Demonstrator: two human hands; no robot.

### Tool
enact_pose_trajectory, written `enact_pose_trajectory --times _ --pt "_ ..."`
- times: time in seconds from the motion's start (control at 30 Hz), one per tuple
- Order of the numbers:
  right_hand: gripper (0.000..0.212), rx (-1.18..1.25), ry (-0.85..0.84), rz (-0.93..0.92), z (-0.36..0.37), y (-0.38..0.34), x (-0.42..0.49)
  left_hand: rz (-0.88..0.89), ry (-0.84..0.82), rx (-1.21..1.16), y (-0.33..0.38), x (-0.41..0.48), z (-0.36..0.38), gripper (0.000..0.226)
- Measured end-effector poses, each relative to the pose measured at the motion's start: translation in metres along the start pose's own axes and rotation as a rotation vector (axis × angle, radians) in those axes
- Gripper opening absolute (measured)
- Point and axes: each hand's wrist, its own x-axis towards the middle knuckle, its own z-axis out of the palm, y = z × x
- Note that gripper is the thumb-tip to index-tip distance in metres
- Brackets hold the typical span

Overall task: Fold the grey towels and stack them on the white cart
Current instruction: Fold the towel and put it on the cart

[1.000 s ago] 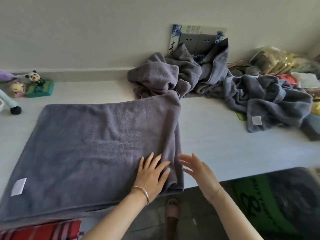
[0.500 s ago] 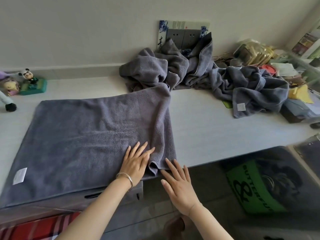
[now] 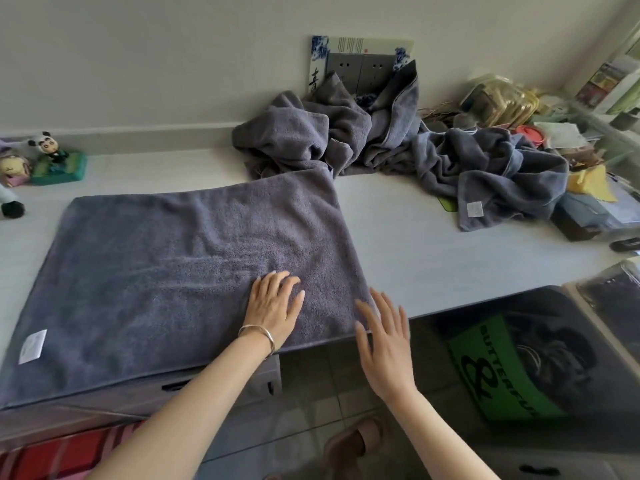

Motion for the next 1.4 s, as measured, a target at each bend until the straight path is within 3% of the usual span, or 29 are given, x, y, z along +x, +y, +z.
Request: enact_pose_trajectory --times 0.23,0.5,0.6,0.67,0.8,0.93,1.07,1.17,1.27,1.33,1.4 --pt "0.067 -0.091 -0.369 -0.076 0.042 -0.025 0.088 -0.121 -0.130 0.156 -0.005 0.016 0.009 0.076" --pt "0.058 -0.069 -0.425 0.139 0.035 0.023 0.099 -0.202 -0.113 0.189 -0.016 0.020 0.005 0.086" --pt "0.059 0.127 -0.328 0.204 0.028 0.012 0.112 -0.317 -0.076 0.190 -0.024 0.024 -0.002 0.077" --pt "0.058 0.331 -0.298 0.373 0.023 0.004 0.126 -0.395 -0.098 0.192 -0.032 0.024 -0.007 0.068" --pt "0.041 0.665 -0.429 0.664 0.014 0.000 0.152 -0.445 -0.226 0.121 -0.040 0.023 -0.015 0.059" --pt "0.029 0.964 -0.554 0.655 -0.006 -0.026 0.175 -0.457 -0.266 0.028 -0.045 0.022 -0.026 0.056" --pt "0.021 1.126 -0.648 0.488 -0.022 -0.080 0.194 -0.582 -0.252 0.061 -0.070 0.002 -0.039 0.055" --pt "0.027 1.101 -0.660 0.317 -0.015 -0.130 0.202 -0.585 -0.182 -0.165 -0.092 -0.009 -0.053 0.049" --pt "0.032 0.971 -0.718 0.135 0.014 -0.182 0.203 -0.664 0.112 -0.712 -0.108 -0.017 -0.077 0.053" --pt "0.038 0.870 -0.843 0.074 0.040 -0.207 0.198 -0.734 0.228 -0.979 -0.117 -0.022 -0.090 0.062" --pt "0.039 0.813 -1.016 0.084 0.064 -0.222 0.192 -0.748 0.250 -1.076 -0.127 -0.029 -0.099 0.072"
